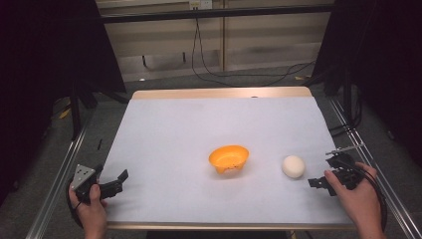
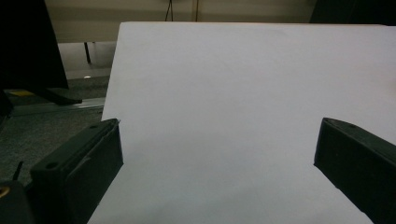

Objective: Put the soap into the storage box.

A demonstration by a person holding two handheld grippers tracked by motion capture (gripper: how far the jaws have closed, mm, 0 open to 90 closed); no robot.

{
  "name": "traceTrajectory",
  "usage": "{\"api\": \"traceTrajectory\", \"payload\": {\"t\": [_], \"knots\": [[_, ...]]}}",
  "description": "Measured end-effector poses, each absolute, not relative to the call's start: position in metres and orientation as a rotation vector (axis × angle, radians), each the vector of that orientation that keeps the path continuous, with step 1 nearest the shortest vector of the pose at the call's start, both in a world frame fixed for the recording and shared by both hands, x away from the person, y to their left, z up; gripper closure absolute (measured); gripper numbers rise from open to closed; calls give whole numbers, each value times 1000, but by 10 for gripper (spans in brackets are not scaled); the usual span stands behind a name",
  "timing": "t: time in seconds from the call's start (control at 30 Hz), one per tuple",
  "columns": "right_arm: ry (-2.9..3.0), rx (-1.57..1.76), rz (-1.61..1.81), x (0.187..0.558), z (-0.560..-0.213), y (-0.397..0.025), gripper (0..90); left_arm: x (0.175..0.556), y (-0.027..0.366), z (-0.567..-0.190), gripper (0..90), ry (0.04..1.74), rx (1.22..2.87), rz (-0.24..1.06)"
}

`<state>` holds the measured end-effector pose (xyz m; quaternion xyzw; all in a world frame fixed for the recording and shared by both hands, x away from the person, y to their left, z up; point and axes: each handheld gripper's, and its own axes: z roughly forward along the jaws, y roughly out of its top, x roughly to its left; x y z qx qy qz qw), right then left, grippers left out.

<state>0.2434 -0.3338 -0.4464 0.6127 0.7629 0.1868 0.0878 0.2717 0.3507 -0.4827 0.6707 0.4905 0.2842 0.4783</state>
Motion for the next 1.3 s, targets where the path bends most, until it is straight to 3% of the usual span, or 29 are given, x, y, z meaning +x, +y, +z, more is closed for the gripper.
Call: {"api": "traceTrajectory", "payload": {"t": [1.3], "knots": [[2371,1754,626,277,-448,-290,23,273,350,-483,11,1186,1657,686]]}}
